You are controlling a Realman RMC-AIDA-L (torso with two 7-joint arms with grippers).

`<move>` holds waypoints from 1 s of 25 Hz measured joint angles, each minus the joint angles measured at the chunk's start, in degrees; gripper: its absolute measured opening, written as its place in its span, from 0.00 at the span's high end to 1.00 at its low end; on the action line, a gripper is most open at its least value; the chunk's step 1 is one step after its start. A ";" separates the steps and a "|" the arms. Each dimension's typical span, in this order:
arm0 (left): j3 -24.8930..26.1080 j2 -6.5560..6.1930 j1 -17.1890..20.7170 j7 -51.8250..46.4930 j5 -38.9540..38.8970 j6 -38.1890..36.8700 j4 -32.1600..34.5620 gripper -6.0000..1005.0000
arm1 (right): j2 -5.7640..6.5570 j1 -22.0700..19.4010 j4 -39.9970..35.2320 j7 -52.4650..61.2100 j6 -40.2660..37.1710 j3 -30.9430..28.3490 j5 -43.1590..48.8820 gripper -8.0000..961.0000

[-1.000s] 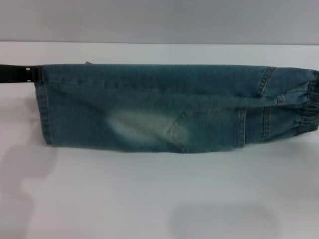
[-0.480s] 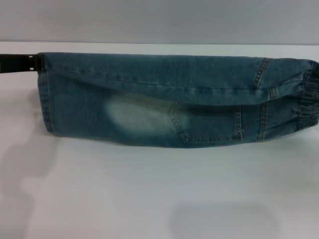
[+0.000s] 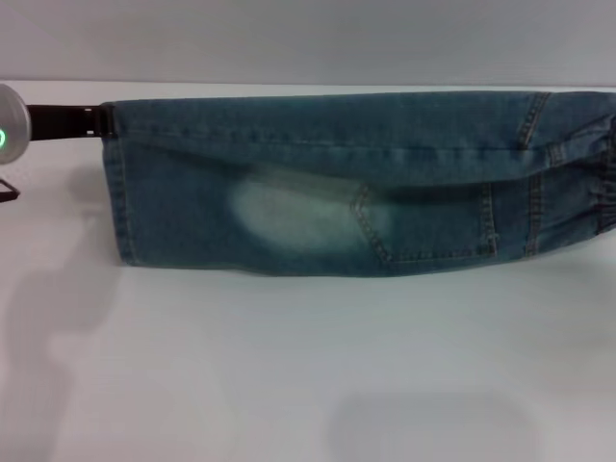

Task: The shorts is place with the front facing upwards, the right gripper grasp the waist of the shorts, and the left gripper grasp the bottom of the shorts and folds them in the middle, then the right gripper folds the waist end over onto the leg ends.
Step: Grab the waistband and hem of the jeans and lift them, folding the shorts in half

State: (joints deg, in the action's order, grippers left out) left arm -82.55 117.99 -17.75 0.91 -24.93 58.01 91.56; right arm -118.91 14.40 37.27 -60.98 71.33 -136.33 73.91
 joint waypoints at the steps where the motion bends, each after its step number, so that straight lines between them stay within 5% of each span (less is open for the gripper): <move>1: 0.00 0.00 0.00 0.00 0.00 0.00 0.00 0.97 | 0.00 0.17 -0.22 0.00 -0.74 -0.28 0.00 0.98; 14: 0.79 -0.02 -8.85 2.59 -7.34 -10.01 -22.47 0.88 | 0.91 5.13 -8.72 -8.21 -2.79 -8.26 -5.82 0.98; 25: 0.51 -0.02 -9.04 7.34 -11.24 -13.33 -22.32 0.64 | 0.64 3.77 -6.24 -15.80 -2.77 -7.95 2.72 0.44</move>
State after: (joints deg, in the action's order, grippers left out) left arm -82.04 117.96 -26.79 8.26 -36.17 44.68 69.24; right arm -118.27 18.16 31.03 -76.78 68.55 -144.29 76.63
